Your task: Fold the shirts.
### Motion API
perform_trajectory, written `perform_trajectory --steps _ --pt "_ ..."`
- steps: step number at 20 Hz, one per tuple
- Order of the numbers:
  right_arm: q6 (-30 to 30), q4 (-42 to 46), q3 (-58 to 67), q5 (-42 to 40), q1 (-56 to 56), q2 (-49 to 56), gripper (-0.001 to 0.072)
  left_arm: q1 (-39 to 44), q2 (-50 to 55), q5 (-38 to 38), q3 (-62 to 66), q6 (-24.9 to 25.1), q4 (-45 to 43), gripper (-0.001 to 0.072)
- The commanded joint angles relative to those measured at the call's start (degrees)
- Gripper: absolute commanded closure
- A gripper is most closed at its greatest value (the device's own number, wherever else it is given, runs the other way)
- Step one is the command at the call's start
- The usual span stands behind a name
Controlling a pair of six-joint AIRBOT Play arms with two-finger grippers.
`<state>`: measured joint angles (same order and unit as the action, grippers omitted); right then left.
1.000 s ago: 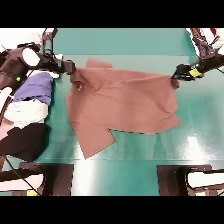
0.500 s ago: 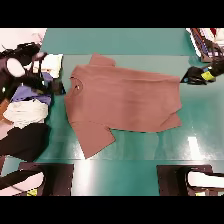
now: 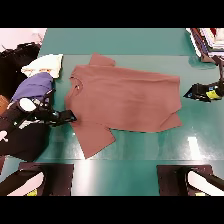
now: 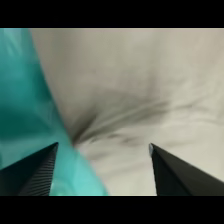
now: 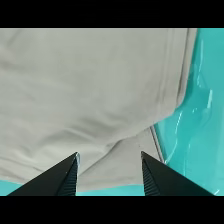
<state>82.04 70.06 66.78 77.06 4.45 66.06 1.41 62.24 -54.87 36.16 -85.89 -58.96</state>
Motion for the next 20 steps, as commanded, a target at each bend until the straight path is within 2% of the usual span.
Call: perform_trajectory --steps 1,2,3,4,5,6,7,12,14,19,20 --pt "0.0 0.02 -2.25 0.0 0.09 -2.49 0.0273 4.15 0.02 5.97 -3.23 0.76 2.78 0.0047" --pt "0.0 0.07 -2.25 0.79 0.15 -2.54 0.0273 5.01 0.0 6.86 -3.17 0.31 2.78 0.0048" --pt "0.0 0.07 -2.27 2.05 0.66 -2.51 0.0273 4.96 0.02 7.43 -2.71 0.04 3.08 0.0129" --pt "-0.02 0.07 -2.51 3.56 1.73 -2.54 0.0273 4.59 -0.04 7.34 -1.92 -0.11 2.75 0.0352" --pt "0.0 0.07 -3.26 4.79 3.17 -2.54 0.0273 4.24 -0.04 6.88 -0.76 -0.09 2.69 0.0519" --pt "0.0 0.09 -5.11 5.75 5.29 -2.95 0.0273 4.26 -0.07 6.36 0.63 -0.04 2.01 0.064" --pt "0.0 0.11 -8.13 5.7 7.67 -3.96 0.0273 4.26 -0.07 5.44 2.21 0.04 1.99 0.0683" --pt "1.46 -1.14 -26.01 2.12 21.16 -8.17 0.0273 4.26 -0.04 3.43 8.28 0.85 2.19 0.0683" --pt "-1.38 -7.32 -31.43 -1.22 24.3 -7.56 0.0274 4.26 -0.04 3.85 8.46 0.85 2.19 0.0683" --pt "-6.69 -21.18 -35.1 -10.1 21.24 0.0 0.0285 4.26 -0.04 3.8 8.46 0.83 2.19 0.0683" --pt "-6.67 -21.38 -34.36 -11.32 19.41 1.81 0.0328 4.26 -0.04 3.76 8.46 0.83 2.19 0.0683"
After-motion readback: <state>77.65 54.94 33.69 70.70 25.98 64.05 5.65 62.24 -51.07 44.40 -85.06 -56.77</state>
